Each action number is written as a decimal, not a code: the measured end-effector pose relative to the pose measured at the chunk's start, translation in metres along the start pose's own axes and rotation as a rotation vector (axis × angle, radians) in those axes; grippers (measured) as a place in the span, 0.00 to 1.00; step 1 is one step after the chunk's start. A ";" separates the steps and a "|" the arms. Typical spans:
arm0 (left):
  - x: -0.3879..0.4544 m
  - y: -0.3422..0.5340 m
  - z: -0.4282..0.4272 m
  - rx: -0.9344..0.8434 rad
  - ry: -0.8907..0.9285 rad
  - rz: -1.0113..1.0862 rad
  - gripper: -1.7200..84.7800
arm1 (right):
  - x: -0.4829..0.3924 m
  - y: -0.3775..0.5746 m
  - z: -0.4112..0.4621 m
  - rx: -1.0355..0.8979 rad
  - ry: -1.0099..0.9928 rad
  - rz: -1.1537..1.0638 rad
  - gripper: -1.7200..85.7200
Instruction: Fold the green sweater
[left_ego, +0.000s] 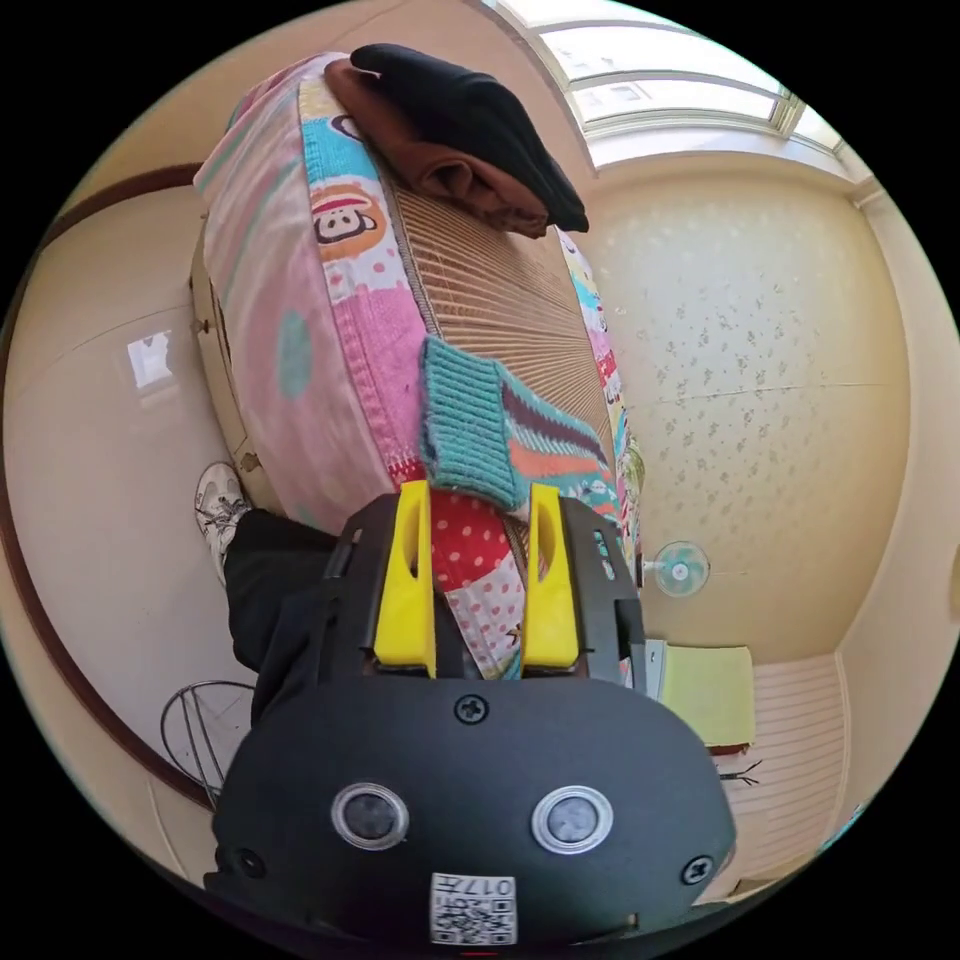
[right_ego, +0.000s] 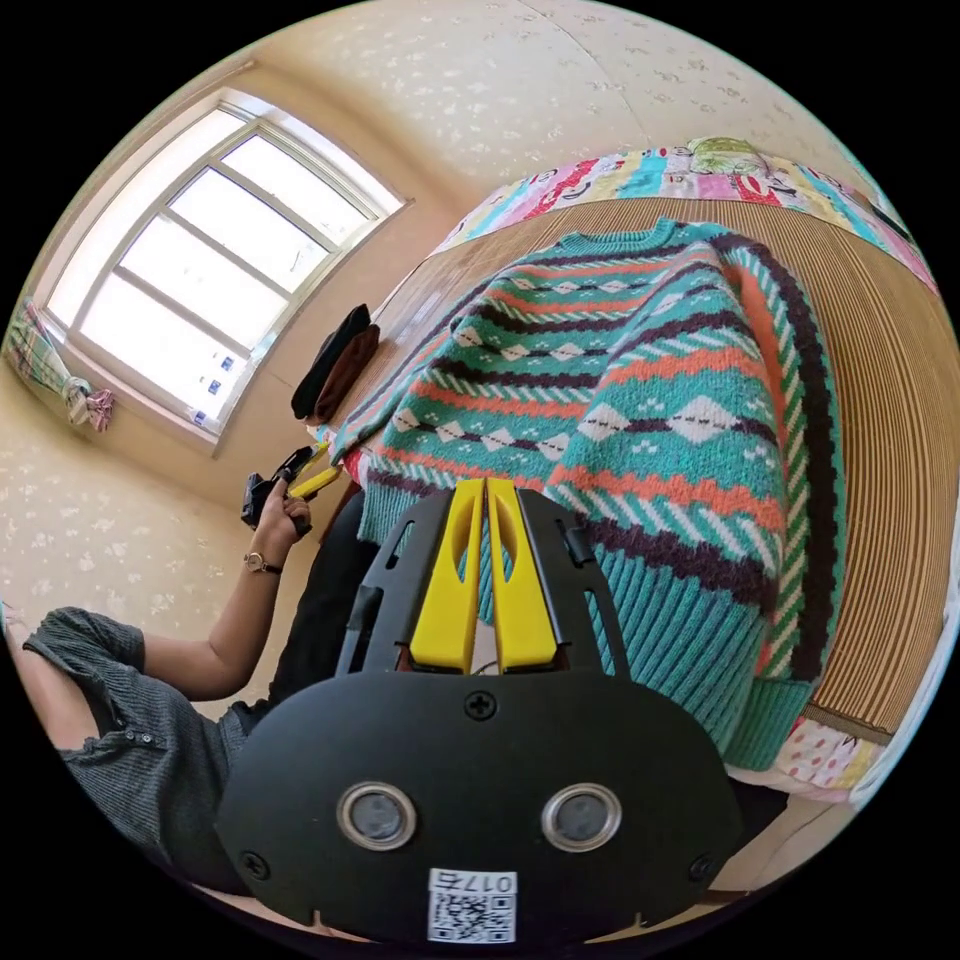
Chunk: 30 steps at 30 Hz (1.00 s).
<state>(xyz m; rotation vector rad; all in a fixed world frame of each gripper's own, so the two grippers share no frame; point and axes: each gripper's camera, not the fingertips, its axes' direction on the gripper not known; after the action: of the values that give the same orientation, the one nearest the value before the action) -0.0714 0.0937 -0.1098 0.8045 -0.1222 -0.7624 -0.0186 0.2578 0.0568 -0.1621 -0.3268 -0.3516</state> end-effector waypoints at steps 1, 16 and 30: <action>0.001 -0.001 -0.003 -0.001 -0.003 0.026 0.09 | 0.001 0.010 0.000 -0.003 0.001 0.001 0.02; 0.422 0.038 -0.044 0.219 0.206 0.884 0.06 | 0.030 0.087 -0.045 0.137 -0.160 0.018 0.02; 0.324 0.190 0.101 -0.330 -0.029 0.951 0.18 | 0.069 0.119 -0.110 0.195 -0.025 0.128 0.03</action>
<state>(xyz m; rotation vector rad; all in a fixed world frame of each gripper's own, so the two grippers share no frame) 0.2362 -0.0962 0.0349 0.3409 -0.3625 0.1118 0.1167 0.3235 -0.0342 0.0037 -0.3719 -0.1903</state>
